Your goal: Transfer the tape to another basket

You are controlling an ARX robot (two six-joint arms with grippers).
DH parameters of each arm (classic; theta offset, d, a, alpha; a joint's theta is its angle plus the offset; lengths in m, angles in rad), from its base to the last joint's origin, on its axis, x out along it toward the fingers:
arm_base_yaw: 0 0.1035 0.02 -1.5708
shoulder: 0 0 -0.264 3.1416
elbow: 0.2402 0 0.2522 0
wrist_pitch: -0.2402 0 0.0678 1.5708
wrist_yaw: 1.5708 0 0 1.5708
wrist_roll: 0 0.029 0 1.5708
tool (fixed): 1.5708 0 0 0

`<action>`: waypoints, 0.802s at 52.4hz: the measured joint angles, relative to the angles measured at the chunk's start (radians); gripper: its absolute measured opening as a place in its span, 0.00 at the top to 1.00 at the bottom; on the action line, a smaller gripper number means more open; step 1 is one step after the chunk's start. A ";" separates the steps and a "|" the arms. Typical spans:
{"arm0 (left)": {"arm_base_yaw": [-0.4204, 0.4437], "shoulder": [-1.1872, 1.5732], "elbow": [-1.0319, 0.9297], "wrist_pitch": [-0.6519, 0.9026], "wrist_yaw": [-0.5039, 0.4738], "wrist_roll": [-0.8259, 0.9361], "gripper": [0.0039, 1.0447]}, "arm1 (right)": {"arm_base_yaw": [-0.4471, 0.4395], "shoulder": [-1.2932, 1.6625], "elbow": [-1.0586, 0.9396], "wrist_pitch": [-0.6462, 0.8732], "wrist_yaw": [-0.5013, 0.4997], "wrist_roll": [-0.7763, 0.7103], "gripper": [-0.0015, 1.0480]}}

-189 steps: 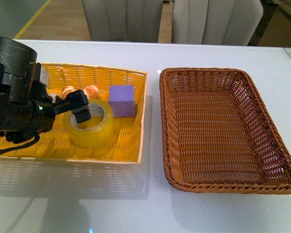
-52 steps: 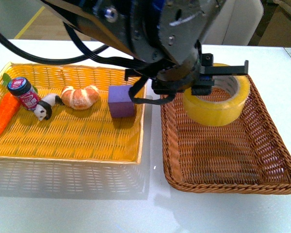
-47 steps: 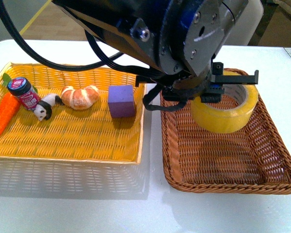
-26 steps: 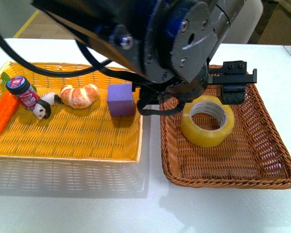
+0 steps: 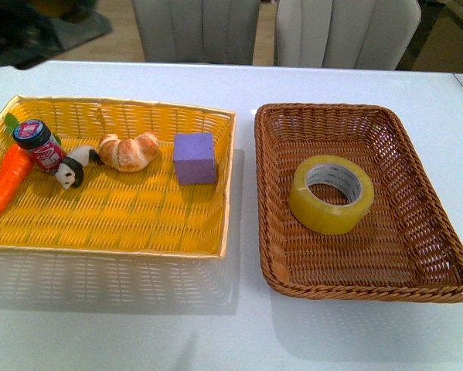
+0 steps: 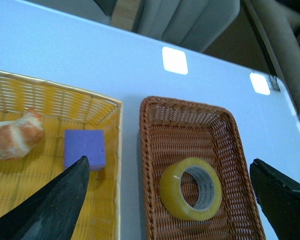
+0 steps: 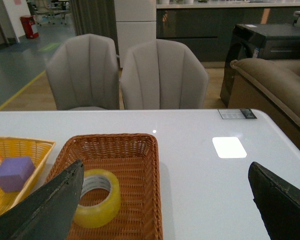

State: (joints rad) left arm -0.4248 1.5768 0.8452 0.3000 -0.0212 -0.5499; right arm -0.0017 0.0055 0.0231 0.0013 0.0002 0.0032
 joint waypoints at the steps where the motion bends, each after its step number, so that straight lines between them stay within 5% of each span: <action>1: 0.003 -0.005 -0.004 0.001 0.003 0.000 0.08 | 0.000 0.000 0.000 0.000 0.000 0.000 0.09; 5: 0.032 -0.052 -0.089 0.152 -0.108 0.079 0.15 | 0.000 0.000 0.000 0.000 0.000 0.000 0.09; 9: 0.068 -0.092 -0.236 0.465 -0.286 0.293 0.29 | 0.000 0.000 0.000 0.000 -0.001 0.000 0.09; 13: 0.109 -0.153 -0.346 0.609 -0.286 0.417 0.43 | 0.000 0.000 0.000 0.000 0.000 0.000 0.09; 31: 0.229 -0.388 -0.596 0.632 -0.166 0.530 0.98 | 0.000 0.000 0.000 0.000 0.000 0.000 0.09; 42: 0.283 -0.521 -0.685 0.585 -0.117 0.536 0.99 | 0.000 0.000 0.000 0.000 0.000 0.000 0.09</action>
State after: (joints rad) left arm -0.1421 1.0557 0.1604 0.8848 -0.1383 -0.0135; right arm -0.0017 0.0055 0.0231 0.0013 0.0002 0.0029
